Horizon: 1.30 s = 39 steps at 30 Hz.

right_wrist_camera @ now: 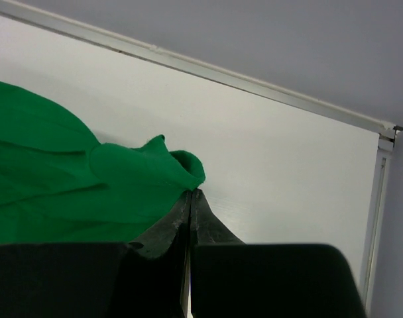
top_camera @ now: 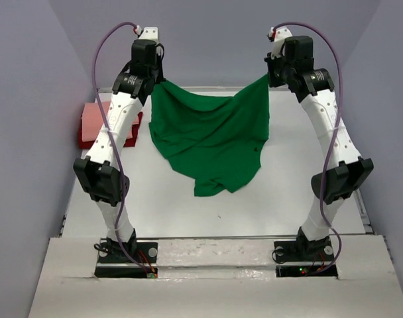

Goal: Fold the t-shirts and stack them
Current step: Flatten the tshirt out

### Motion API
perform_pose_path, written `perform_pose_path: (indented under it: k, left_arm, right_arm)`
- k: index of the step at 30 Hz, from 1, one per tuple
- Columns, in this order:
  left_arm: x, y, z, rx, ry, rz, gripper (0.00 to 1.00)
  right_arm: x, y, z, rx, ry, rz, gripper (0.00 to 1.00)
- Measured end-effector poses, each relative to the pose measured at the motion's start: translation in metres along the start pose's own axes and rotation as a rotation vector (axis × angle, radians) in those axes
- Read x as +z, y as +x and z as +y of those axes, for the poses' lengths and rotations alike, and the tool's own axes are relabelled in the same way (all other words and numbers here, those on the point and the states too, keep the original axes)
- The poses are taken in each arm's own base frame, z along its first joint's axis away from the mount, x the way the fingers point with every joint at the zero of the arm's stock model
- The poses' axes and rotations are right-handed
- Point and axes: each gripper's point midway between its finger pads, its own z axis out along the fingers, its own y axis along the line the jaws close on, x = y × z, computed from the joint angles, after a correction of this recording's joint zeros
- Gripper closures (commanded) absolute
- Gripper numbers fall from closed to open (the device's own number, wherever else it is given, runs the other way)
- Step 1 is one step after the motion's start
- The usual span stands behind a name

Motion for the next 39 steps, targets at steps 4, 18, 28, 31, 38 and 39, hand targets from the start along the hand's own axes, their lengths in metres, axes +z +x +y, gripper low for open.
perform_pose_path:
  k: [4,18,28,31,38,39]
  left_arm:
    - [0.026,0.022,0.001,0.004,0.003,0.056,1.0]
    - [0.114,0.024,0.035,-0.055,-0.018,0.037,0.77]
    - [0.173,0.087,0.082,-0.109,-0.059,0.15,0.01]
    - [0.168,0.098,0.096,-0.123,-0.084,0.167,0.01]
    - [0.109,0.055,0.082,-0.16,-0.069,0.101,0.01]
    - [0.094,0.05,0.078,-0.169,-0.065,0.093,0.01]
  right_arm:
    - [0.023,0.003,-0.017,0.048,-0.019,0.019,1.0]
    - [0.089,0.041,-0.04,0.112,-0.08,0.108,1.0]
    - [0.111,0.073,-0.062,0.179,-0.061,0.174,0.0]
    - [0.11,0.073,-0.065,0.188,-0.056,0.174,0.0]
    - [0.063,0.075,-0.045,0.274,-0.083,0.179,0.23]
    - [0.05,0.074,-0.041,0.279,-0.092,0.177,0.25]
